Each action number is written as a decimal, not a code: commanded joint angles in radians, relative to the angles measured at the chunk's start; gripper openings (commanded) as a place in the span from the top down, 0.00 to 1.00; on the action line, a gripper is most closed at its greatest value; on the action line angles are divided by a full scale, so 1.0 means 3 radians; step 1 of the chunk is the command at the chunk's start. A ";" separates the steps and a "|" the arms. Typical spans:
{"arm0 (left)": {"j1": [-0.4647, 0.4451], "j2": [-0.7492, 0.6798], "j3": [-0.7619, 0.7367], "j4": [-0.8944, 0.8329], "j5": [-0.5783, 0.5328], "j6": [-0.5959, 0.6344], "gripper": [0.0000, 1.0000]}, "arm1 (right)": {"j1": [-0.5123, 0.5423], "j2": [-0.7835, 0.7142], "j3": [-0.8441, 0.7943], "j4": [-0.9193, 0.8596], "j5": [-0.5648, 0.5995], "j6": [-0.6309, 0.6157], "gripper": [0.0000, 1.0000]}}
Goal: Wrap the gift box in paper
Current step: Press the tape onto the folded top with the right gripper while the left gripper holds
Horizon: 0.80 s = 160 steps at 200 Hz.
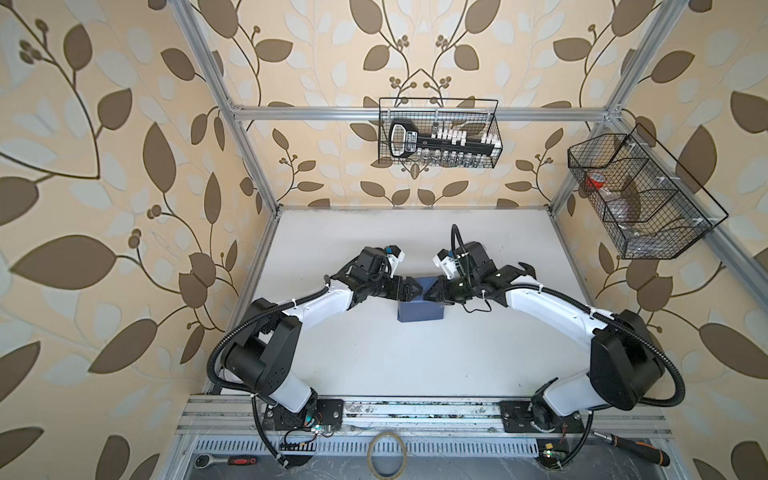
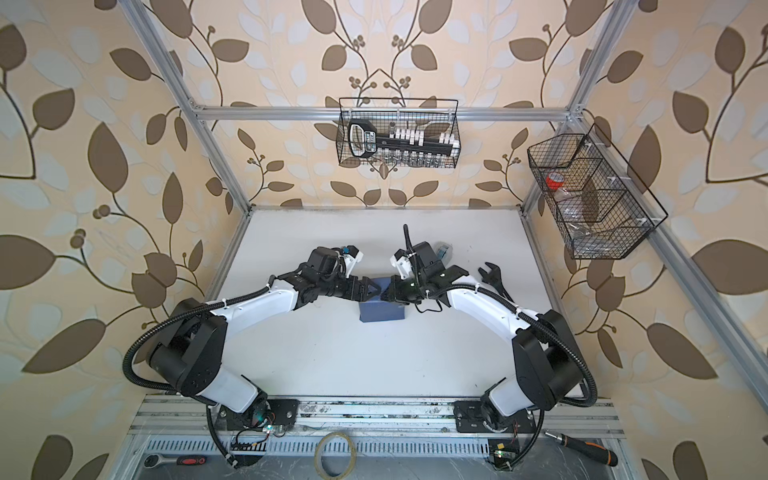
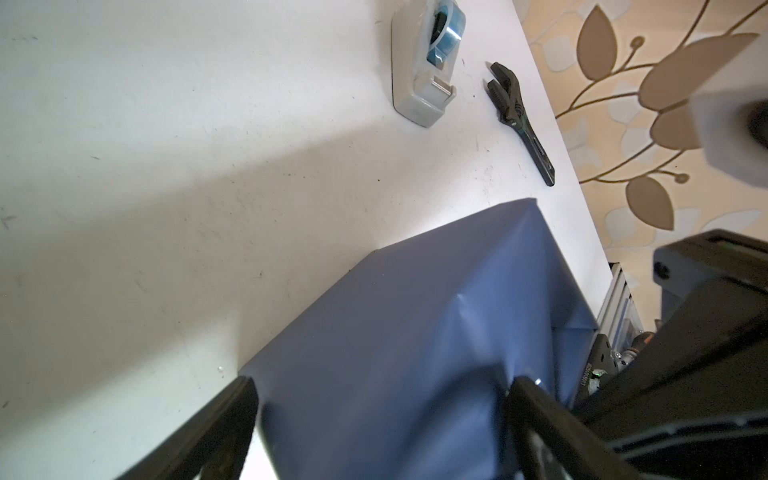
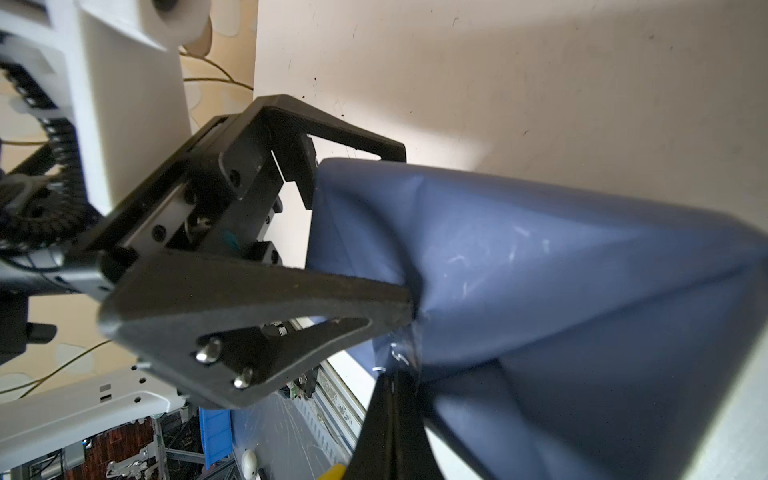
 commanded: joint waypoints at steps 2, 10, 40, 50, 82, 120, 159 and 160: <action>-0.0024 0.0078 -0.0084 -0.0429 -0.0326 0.0193 0.05 | 0.0036 -0.0032 -0.0011 -0.0364 0.0107 -0.0220 1.00; -0.0026 0.0079 -0.0084 -0.0429 -0.0330 0.0193 0.05 | 0.0039 -0.0082 0.0035 -0.0407 0.0120 -0.0260 1.00; -0.0026 0.0077 -0.0084 -0.0429 -0.0326 0.0189 0.05 | 0.0059 -0.0198 0.0160 -0.0386 0.0073 -0.0264 1.00; -0.0023 0.0075 -0.0079 -0.0429 -0.0324 0.0193 0.05 | 0.0065 -0.0194 0.0184 -0.0356 0.0063 -0.0252 1.00; -0.0023 0.0069 -0.0079 -0.0434 -0.0324 0.0192 0.05 | 0.0074 -0.0103 0.0235 -0.0207 0.0025 -0.0177 1.00; -0.0024 0.0066 -0.0081 -0.0428 -0.0316 0.0189 0.05 | 0.0077 0.0082 0.0277 -0.0115 0.0007 -0.0156 1.00; -0.0026 0.0066 -0.0089 -0.0419 -0.0312 0.0189 0.05 | 0.0083 0.0117 0.0079 0.0003 -0.0005 -0.0121 1.00; -0.0026 0.0067 -0.0089 -0.0419 -0.0314 0.0189 0.05 | 0.0085 0.0119 0.0072 0.0005 -0.0007 -0.0119 1.00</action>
